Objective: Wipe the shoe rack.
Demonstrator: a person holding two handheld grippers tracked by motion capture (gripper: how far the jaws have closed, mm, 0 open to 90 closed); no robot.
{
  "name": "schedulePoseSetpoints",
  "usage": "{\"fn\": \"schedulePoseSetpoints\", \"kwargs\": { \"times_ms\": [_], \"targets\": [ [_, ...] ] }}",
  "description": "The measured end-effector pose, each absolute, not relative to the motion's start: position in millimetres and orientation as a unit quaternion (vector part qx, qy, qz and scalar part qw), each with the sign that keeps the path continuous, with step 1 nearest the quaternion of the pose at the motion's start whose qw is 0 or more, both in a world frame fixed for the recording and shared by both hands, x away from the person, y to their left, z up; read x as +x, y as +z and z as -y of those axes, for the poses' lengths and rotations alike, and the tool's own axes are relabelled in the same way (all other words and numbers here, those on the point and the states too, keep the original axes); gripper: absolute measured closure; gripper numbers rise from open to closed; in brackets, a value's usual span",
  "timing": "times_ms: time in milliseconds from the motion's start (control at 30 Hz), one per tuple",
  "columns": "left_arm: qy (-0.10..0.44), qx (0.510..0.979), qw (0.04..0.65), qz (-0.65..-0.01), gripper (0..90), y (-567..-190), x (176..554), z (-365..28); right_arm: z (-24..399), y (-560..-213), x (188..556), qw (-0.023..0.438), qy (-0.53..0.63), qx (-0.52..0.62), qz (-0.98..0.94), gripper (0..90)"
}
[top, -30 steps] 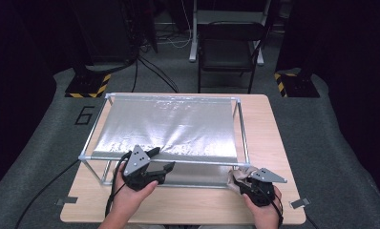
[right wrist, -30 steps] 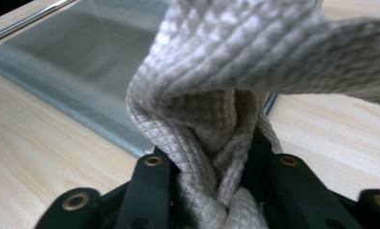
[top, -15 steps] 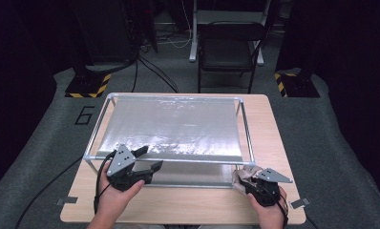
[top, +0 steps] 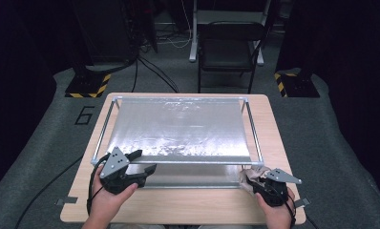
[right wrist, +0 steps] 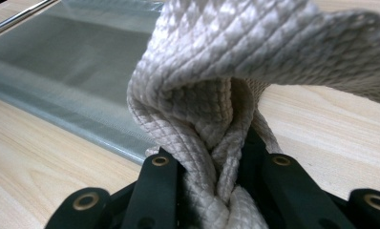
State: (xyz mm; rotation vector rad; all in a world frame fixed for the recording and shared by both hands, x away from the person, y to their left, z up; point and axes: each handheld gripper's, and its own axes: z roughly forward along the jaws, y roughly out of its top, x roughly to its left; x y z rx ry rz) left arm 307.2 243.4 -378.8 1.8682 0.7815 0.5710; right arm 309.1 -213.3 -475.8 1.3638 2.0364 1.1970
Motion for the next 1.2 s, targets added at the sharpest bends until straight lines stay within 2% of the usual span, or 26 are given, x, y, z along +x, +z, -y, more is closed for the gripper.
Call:
{"fn": "schedulePoseSetpoints", "kwargs": {
  "times_ms": [533, 800, 1200],
  "targets": [
    [0.244, 0.765, 0.501, -0.324, 31.9, -383.0, 301.5, -241.3, 220.9, -477.1, 301.2, 0.207, 0.434, 0.498, -0.722, 75.0],
    [0.249, 0.76, 0.508, -0.321, 32.2, -387.1, 301.4, -242.0, 221.4, -493.1, 299.3, 0.201, 0.414, 0.511, -0.726, 74.7],
    [0.252, 0.76, 0.507, -0.32, 32.3, -388.1, 301.9, -241.4, 215.5, -488.3, 271.1, 0.21, 0.43, 0.499, -0.722, 77.0]
  ]
}}
